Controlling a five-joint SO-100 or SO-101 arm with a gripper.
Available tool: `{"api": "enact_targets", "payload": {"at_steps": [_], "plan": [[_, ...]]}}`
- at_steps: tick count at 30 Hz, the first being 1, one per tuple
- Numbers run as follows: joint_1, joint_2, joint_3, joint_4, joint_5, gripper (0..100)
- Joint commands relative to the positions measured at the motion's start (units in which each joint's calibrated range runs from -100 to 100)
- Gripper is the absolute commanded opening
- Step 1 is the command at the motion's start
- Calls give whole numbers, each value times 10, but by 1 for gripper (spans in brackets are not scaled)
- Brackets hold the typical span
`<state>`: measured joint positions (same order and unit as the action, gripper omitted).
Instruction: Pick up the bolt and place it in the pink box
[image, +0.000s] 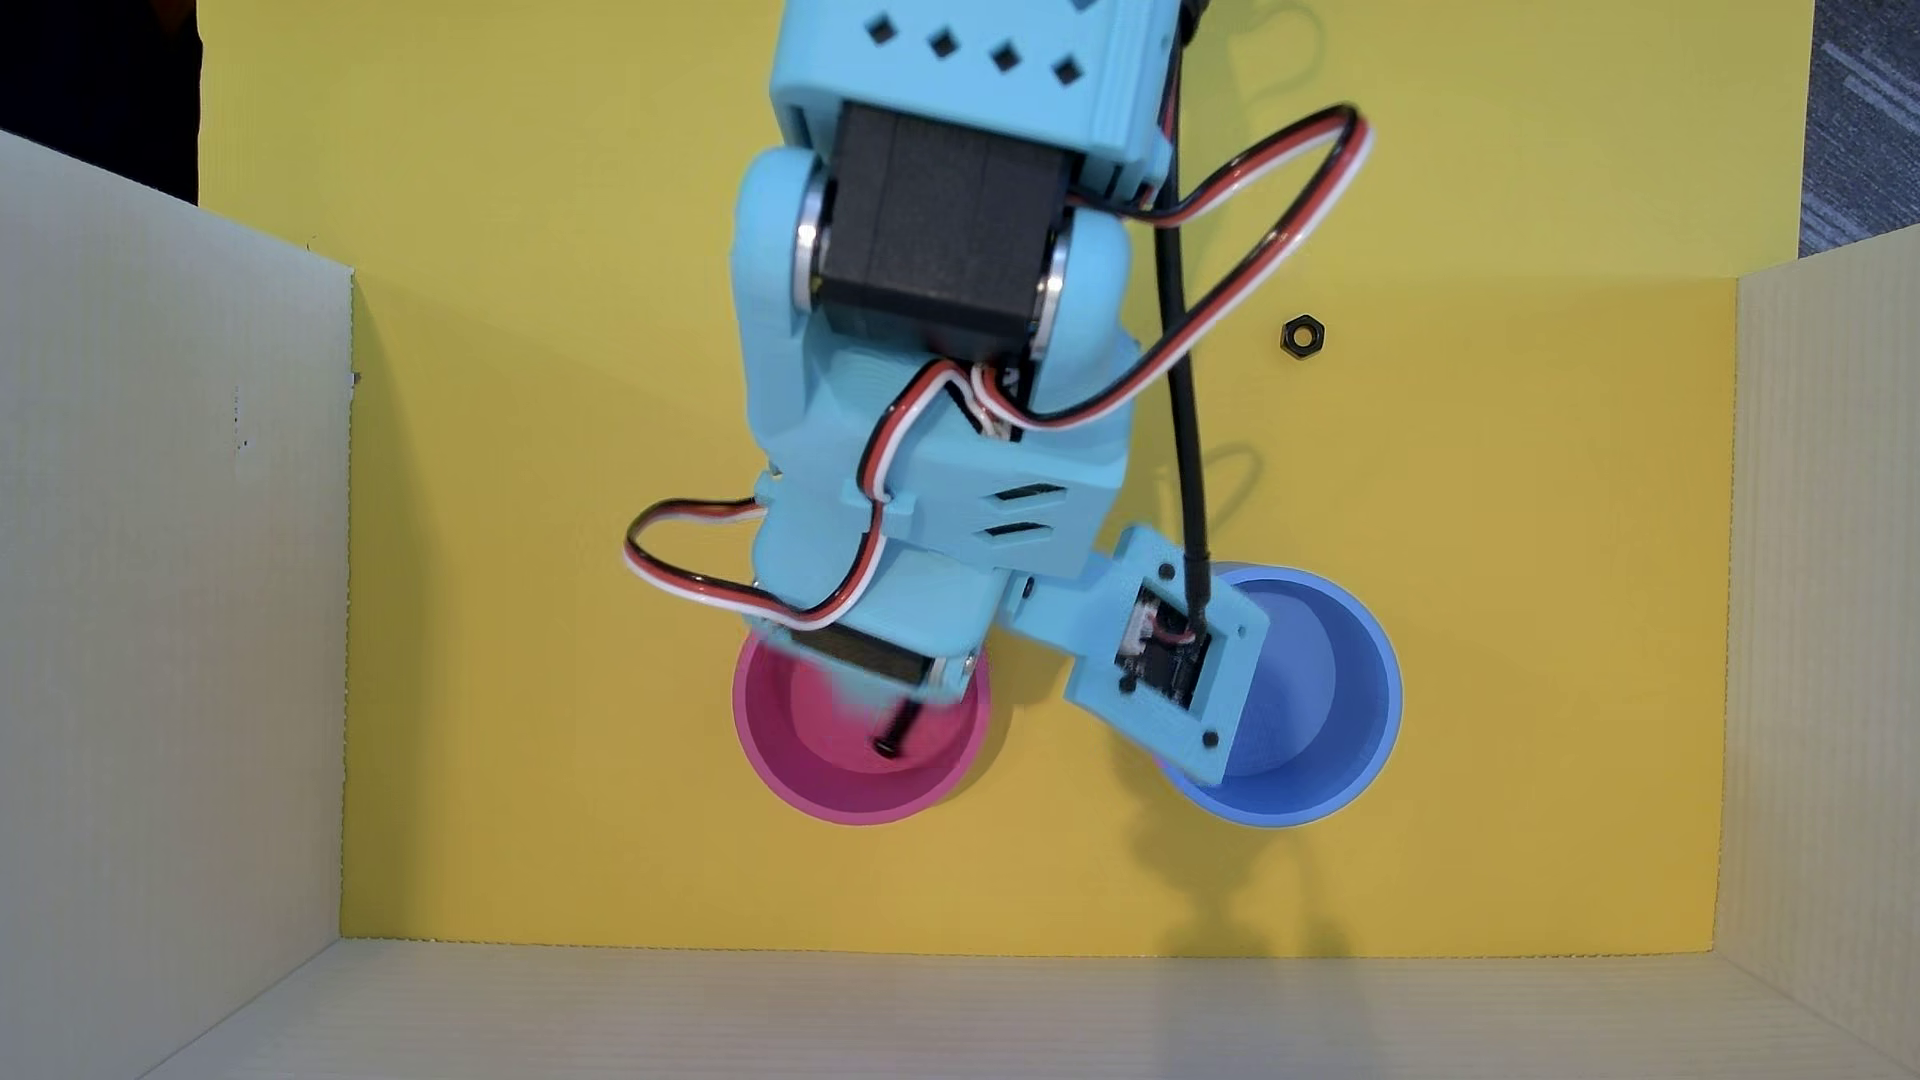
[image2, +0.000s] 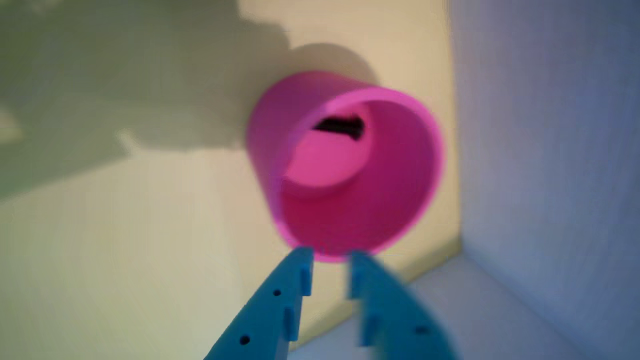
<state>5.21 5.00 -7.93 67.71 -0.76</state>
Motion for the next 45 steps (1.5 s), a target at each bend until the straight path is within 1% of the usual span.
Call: {"api": "enact_targets", "payload": {"at_steps": [1, 5, 9, 14, 17, 20, 29, 39, 45], "plan": [[-20, -66, 14, 32, 1, 2], [-33, -170, 136, 27, 2, 1], [-51, -304, 319, -61, 2, 1], [-52, -484, 540, -217, 1, 1], [-53, -593, 637, -283, 1, 1], [-64, -691, 708, -321, 2, 1], [-136, -894, 835, -308, 2, 1], [-137, -1035, 947, -184, -2, 1], [-137, -1037, 964, -93, -5, 1]]}}
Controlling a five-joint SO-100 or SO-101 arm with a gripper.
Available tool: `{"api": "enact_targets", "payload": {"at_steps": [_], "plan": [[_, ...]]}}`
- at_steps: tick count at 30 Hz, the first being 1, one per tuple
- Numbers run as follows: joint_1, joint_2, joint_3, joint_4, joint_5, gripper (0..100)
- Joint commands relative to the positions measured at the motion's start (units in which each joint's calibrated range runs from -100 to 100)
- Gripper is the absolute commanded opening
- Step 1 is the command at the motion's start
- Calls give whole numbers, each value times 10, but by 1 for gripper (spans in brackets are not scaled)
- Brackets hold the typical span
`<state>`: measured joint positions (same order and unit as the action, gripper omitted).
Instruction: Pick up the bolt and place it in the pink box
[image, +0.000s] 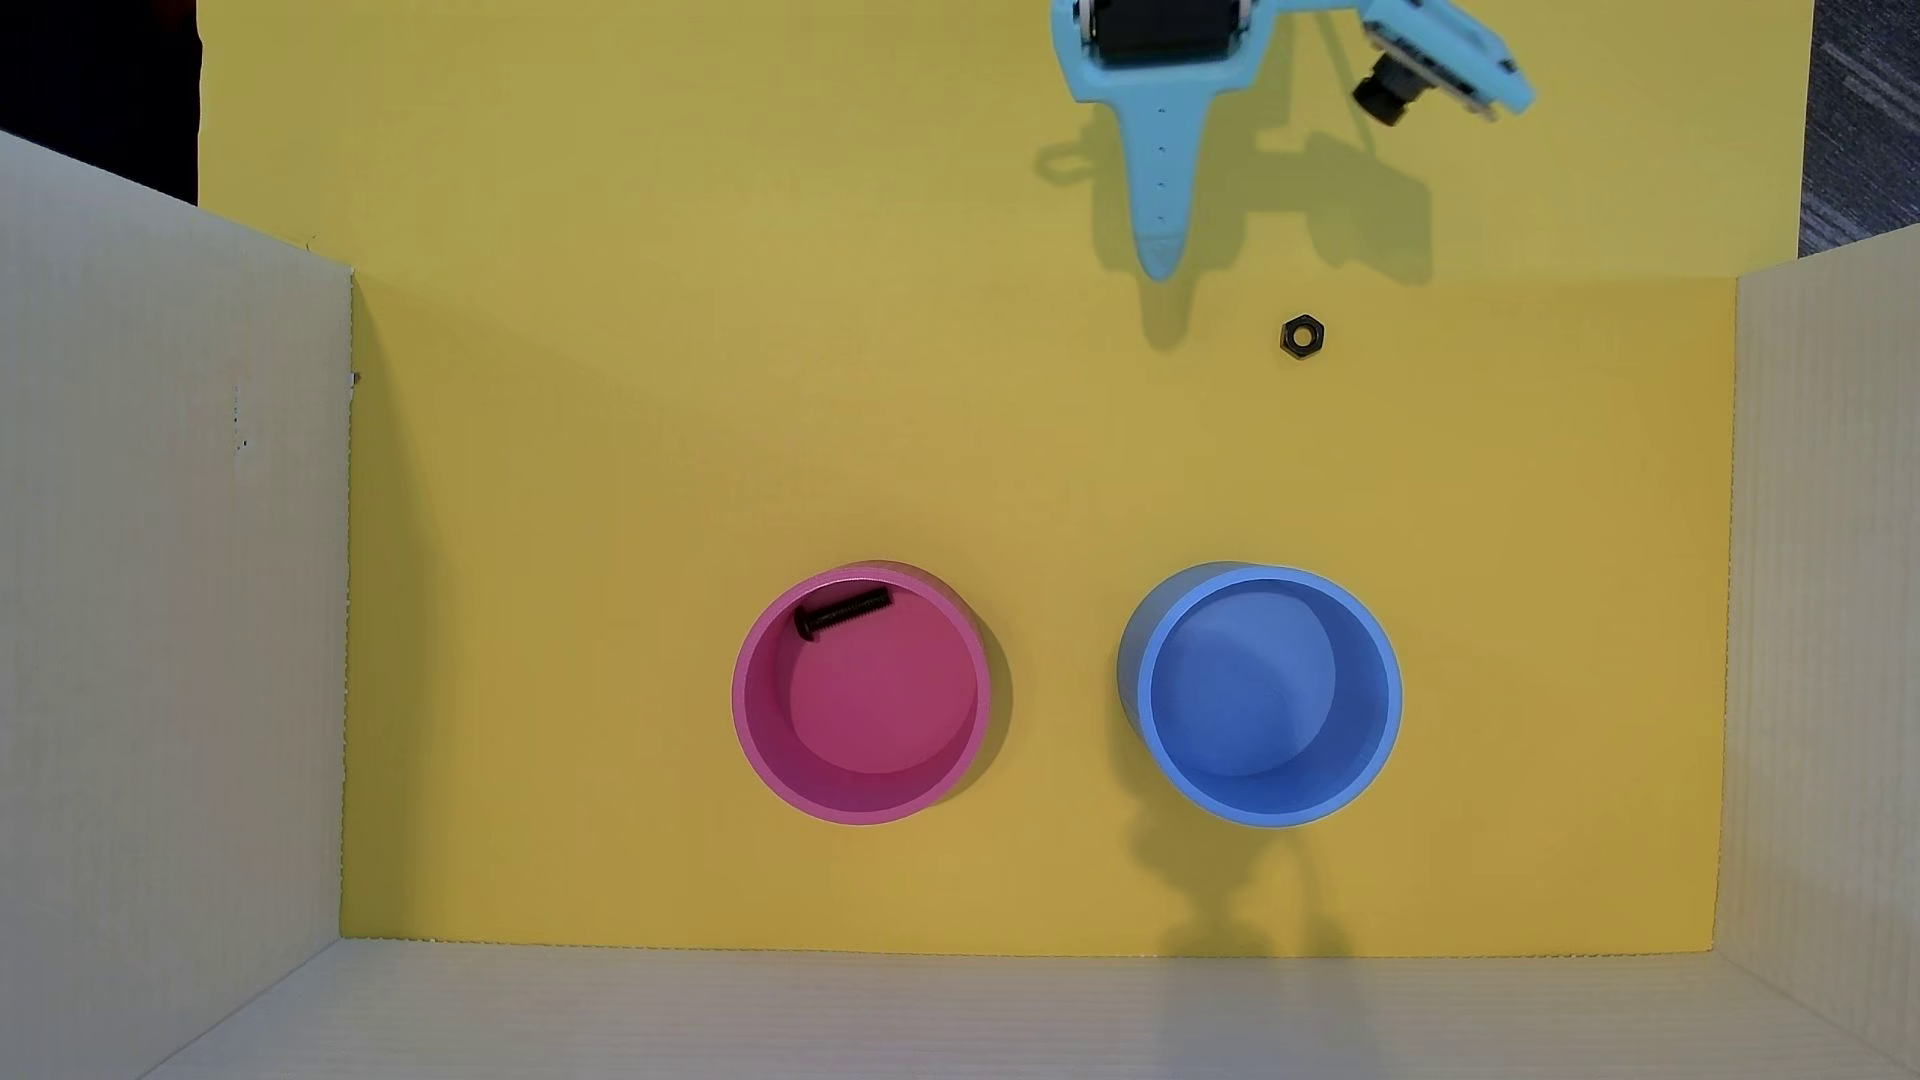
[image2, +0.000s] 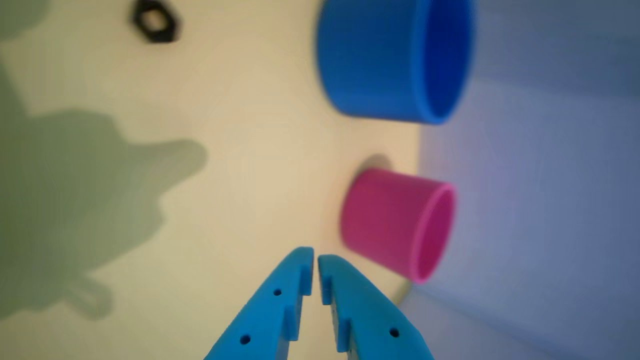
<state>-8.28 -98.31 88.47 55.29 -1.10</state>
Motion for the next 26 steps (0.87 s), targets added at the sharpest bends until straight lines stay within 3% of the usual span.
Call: {"api": "enact_targets", "payload": {"at_steps": [1, 7, 11, 26], "plan": [[-3, -4, 4, 44, -1, 1], [-3, -4, 57, 87, -5, 1], [-2, -4, 66, 85, -36, 1], [5, -4, 66, 86, -41, 1]]}}
